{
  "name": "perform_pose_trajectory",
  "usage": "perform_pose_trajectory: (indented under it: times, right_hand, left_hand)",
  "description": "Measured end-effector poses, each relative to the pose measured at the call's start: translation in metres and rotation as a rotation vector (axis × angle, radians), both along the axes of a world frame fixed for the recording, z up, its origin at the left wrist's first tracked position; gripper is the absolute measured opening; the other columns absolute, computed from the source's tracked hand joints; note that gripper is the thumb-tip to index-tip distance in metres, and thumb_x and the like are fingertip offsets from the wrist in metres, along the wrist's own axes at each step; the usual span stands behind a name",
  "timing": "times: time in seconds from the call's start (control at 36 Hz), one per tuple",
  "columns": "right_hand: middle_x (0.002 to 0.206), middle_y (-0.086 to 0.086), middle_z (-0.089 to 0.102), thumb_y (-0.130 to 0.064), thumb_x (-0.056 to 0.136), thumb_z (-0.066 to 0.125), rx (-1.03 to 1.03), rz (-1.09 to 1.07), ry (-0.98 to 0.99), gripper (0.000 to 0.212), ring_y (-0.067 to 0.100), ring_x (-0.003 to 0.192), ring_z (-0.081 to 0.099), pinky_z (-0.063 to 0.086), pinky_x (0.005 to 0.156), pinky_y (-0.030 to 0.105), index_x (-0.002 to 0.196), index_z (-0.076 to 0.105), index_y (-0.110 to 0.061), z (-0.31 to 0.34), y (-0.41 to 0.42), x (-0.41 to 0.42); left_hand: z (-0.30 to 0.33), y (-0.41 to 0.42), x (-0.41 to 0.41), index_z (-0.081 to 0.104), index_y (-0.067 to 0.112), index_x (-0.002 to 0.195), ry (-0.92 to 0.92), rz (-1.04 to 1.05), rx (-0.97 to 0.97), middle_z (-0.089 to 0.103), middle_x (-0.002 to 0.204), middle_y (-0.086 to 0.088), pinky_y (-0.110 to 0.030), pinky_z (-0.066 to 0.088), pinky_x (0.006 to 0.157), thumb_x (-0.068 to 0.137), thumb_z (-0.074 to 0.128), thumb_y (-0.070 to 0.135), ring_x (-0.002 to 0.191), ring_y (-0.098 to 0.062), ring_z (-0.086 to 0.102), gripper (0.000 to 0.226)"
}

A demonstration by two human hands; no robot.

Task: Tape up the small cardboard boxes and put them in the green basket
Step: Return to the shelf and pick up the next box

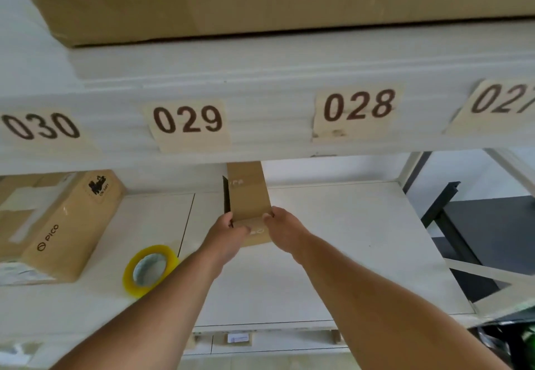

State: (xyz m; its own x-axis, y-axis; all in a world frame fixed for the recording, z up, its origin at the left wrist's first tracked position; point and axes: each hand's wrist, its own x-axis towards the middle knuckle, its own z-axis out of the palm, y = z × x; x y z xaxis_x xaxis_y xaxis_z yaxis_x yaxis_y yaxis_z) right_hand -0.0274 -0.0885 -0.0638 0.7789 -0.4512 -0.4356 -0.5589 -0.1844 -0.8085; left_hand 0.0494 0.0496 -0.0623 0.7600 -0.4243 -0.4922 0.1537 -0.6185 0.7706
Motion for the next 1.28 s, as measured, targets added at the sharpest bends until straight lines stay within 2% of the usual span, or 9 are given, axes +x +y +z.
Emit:
perform_pose_trajectory:
  times: [0.14, 0.47, 0.58, 0.69, 0.81, 0.92, 1.03, 1.17, 1.28]
  right_hand:
    - [0.111, 0.004, 0.063, -0.032, 0.101, 0.039, 0.038, -0.002, 0.029, 0.035, 0.02, 0.095, 0.058, 0.045, 0.077, 0.033, 0.125, 0.061, -0.018, 0.012, -0.008, -0.023]
    - [0.116, 0.004, 0.063, -0.038, 0.104, 0.043, 0.138, 0.044, 0.122, 0.031, 0.023, 0.107, 0.059, 0.044, 0.09, 0.035, 0.124, 0.061, -0.023, 0.02, -0.019, -0.105]
    - [0.094, -0.003, 0.061, -0.042, 0.098, 0.046, 0.185, 0.029, 0.143, 0.024, 0.018, 0.086, 0.056, 0.044, 0.078, 0.034, 0.107, 0.062, -0.027, 0.018, -0.015, -0.129]
    - [0.089, -0.001, 0.058, -0.035, 0.098, 0.053, 0.308, -0.02, 0.126, 0.019, 0.022, 0.087, 0.055, 0.05, 0.088, 0.042, 0.082, 0.056, -0.025, 0.016, -0.014, -0.145]
    - [0.063, -0.001, 0.045, -0.035, 0.094, 0.056, 0.502, -0.189, 0.17, 0.026, 0.016, 0.057, 0.042, 0.044, 0.065, 0.036, 0.077, 0.051, -0.017, 0.008, -0.009, -0.163]
    - [0.08, 0.004, 0.057, -0.041, 0.099, 0.055, 0.615, -0.268, 0.184, 0.04, 0.018, 0.075, 0.056, 0.058, 0.098, 0.037, 0.106, 0.068, -0.004, -0.017, -0.005, -0.175]
    - [0.109, 0.002, 0.066, -0.043, 0.105, 0.046, 0.678, -0.297, 0.178, 0.034, 0.015, 0.105, 0.061, 0.049, 0.107, 0.033, 0.108, 0.065, -0.015, -0.025, 0.002, -0.185]
    - [0.096, 0.007, 0.068, -0.037, 0.1, 0.047, 0.593, -0.279, 0.177, 0.033, 0.021, 0.09, 0.061, 0.051, 0.095, 0.036, 0.099, 0.072, -0.017, -0.029, 0.004, -0.187]
    - [0.109, 0.006, 0.072, -0.044, 0.096, 0.046, 0.438, -0.221, 0.196, 0.033, 0.022, 0.107, 0.065, 0.051, 0.104, 0.046, 0.104, 0.071, -0.024, -0.026, 0.004, -0.189]
  left_hand:
    - [0.02, 0.0, -0.029, 0.057, 0.034, 0.13, 0.029, -0.021, -0.015, 0.068, 0.119, 0.012, -0.027, 0.049, 0.082, 0.086, 0.059, 0.026, 0.108, -0.011, 0.063, 0.045]
    - [0.046, -0.004, -0.131, 0.052, 0.03, 0.137, 0.096, 0.121, -0.022, 0.062, 0.126, 0.008, -0.031, 0.042, 0.097, 0.092, 0.057, 0.019, 0.117, -0.016, 0.056, 0.047]
    - [0.05, 0.001, -0.16, 0.052, 0.03, 0.135, 0.098, 0.126, 0.022, 0.062, 0.125, 0.01, -0.037, 0.047, 0.102, 0.091, 0.057, 0.021, 0.116, -0.016, 0.056, 0.045]
    - [0.053, 0.006, -0.181, 0.047, 0.033, 0.143, 0.046, 0.126, 0.057, 0.061, 0.129, 0.01, -0.038, 0.051, 0.1, 0.086, 0.057, 0.026, 0.115, -0.013, 0.058, 0.059]
    - [0.056, 0.006, -0.201, 0.036, 0.03, 0.151, -0.128, 0.021, 0.185, 0.043, 0.15, 0.009, -0.032, 0.047, 0.1, 0.089, 0.057, 0.033, 0.13, -0.016, 0.05, 0.066]
    - [0.051, 0.002, -0.215, 0.03, 0.028, 0.153, -0.288, -0.162, 0.324, 0.037, 0.155, 0.004, -0.041, 0.043, 0.11, 0.096, 0.053, 0.038, 0.139, -0.02, 0.04, 0.062]
    - [0.044, -0.003, -0.23, 0.019, 0.028, 0.157, -0.329, -0.398, 0.401, 0.025, 0.162, 0.007, -0.036, 0.035, 0.113, 0.1, 0.048, 0.04, 0.146, -0.019, 0.031, 0.065]
    - [0.034, -0.015, -0.236, 0.037, 0.026, 0.144, -0.285, -0.526, 0.39, 0.048, 0.144, 0.001, -0.03, 0.048, 0.097, 0.098, 0.052, 0.033, 0.124, -0.021, 0.054, 0.049]
    - [0.023, -0.014, -0.238, 0.041, 0.028, 0.143, -0.185, -0.591, 0.312, 0.051, 0.145, 0.006, -0.033, 0.045, 0.107, 0.096, 0.052, 0.034, 0.129, -0.017, 0.052, 0.048]
